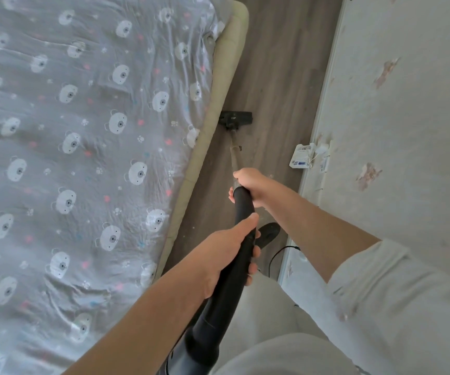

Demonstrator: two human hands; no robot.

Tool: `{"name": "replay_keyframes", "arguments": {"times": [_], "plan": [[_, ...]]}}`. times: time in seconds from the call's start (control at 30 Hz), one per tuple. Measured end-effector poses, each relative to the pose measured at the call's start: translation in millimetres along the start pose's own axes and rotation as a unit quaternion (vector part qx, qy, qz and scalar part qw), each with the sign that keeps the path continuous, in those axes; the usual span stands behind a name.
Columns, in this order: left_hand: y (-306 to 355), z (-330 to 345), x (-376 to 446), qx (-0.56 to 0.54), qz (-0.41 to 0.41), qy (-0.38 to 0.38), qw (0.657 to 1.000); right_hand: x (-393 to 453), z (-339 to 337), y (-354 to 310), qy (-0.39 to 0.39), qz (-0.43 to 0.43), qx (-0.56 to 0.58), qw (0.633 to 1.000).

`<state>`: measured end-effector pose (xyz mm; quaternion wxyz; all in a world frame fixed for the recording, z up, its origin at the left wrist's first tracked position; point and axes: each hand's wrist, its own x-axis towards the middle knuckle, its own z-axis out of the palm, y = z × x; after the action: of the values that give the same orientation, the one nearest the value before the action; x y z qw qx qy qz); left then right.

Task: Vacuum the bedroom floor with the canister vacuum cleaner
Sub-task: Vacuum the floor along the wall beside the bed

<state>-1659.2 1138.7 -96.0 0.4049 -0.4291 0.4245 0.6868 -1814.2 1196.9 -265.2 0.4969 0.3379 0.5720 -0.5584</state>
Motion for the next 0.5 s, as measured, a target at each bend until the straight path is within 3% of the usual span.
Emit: {"name": "replay_keyframes", "arguments": {"times": [0.27, 0.5], "plan": [[-74.4, -27.0, -38.8, 0.01, -0.047, -0.015, 0.999, -24.2, 27.1, 93.7, 0.04, 0.037, 0.08, 0.995], [-154.8, -74.4, -100.9, 0.037, -0.061, -0.033, 0.997, -80.4, 64.1, 190.3, 0.016, 0.023, 0.061, 0.998]]}}
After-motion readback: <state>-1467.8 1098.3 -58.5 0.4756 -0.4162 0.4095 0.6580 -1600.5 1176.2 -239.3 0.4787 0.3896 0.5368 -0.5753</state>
